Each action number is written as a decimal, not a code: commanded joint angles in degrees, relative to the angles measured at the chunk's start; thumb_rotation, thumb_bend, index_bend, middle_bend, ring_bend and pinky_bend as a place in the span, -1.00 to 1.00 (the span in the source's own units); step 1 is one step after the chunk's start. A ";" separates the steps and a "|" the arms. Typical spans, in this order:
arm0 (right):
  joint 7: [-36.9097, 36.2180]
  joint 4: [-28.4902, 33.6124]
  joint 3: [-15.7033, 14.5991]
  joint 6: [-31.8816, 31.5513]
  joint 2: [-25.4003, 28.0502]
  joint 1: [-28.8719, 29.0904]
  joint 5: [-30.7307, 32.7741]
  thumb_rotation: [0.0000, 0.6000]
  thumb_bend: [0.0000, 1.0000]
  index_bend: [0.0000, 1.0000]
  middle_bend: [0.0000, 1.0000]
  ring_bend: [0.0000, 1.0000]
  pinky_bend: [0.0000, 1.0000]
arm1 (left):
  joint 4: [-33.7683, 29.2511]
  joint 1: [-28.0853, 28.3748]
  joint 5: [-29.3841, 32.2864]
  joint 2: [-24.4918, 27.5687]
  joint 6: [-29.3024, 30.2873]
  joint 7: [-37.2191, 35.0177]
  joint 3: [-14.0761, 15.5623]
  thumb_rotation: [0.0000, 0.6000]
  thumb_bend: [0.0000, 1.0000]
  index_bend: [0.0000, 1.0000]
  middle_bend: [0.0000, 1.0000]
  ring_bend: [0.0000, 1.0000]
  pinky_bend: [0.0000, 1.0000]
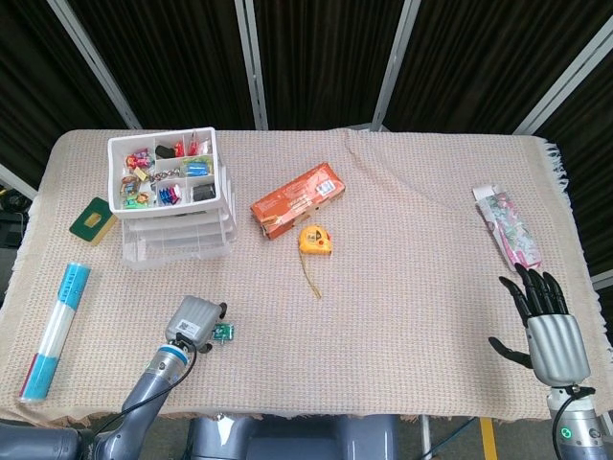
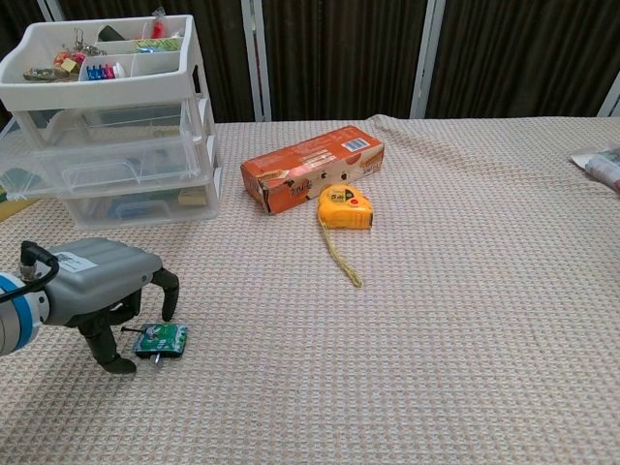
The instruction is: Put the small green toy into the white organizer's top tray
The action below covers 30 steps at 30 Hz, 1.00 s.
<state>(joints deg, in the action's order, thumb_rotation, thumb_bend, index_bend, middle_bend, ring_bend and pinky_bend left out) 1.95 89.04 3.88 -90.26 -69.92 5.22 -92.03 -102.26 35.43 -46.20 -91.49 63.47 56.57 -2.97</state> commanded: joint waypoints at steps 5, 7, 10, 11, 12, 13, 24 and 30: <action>-0.10 0.00 -0.02 0.05 0.02 0.03 -0.04 1.00 -0.98 -0.72 -1.00 -1.00 -1.00 | 0.21 0.64 -0.53 -1.04 0.88 -1.62 0.23 1.00 -0.64 -0.14 0.92 0.72 0.47; -0.12 0.03 -0.03 0.05 0.04 0.03 -0.04 1.00 -0.98 -0.72 -1.00 -1.00 -1.00 | 0.42 0.86 -0.76 -1.37 1.05 -2.15 -0.05 1.00 -0.60 -0.10 0.92 0.73 0.47; -0.13 0.06 -0.02 0.02 0.05 0.01 -0.03 1.00 -0.98 -0.72 -1.00 -1.00 -1.00 | 0.69 1.05 -0.78 -1.83 1.06 -2.91 -0.26 1.00 -0.33 0.07 0.93 0.73 0.47; -0.17 0.08 0.00 0.01 0.06 0.00 0.01 1.00 -0.98 -0.72 -1.00 -1.00 -1.00 | 0.79 1.15 -0.48 -2.00 1.00 -3.13 -0.22 1.00 -0.26 0.13 0.93 0.73 0.47; -0.20 0.08 0.00 0.02 0.07 -0.01 0.02 1.00 -0.98 -0.72 -1.00 -1.00 -1.00 | 0.83 1.21 -0.26 -2.08 0.99 -3.20 -0.14 1.00 -0.17 0.21 0.94 0.74 0.47; -0.25 0.09 0.00 0.04 0.08 -0.01 0.05 1.00 -0.98 -0.72 -1.00 -1.00 -1.00 | 0.89 1.28 -0.08 -2.14 0.98 -3.13 0.02 1.00 -0.12 0.26 0.94 0.74 0.47; -0.35 0.14 0.04 0.11 0.15 0.00 0.18 1.00 -0.98 -0.72 -1.00 -1.00 -1.00 | -2.81 1.52 -3.80 0.37 2.97 -6.26 -0.81 1.00 0.00 0.39 0.94 0.74 0.47; -0.24 0.17 0.01 0.16 0.15 0.02 0.13 1.00 -0.98 -0.72 -1.00 -1.00 -1.00 | -11.04 2.69 -9.43 7.43 6.00 -7.32 -5.01 1.00 0.00 0.39 0.94 0.74 0.47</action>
<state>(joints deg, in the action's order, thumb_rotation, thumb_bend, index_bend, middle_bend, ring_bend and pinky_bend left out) 1.71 89.21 3.88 -90.10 -69.77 5.23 -91.89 -110.54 37.47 -53.43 -86.76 67.89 49.83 -5.79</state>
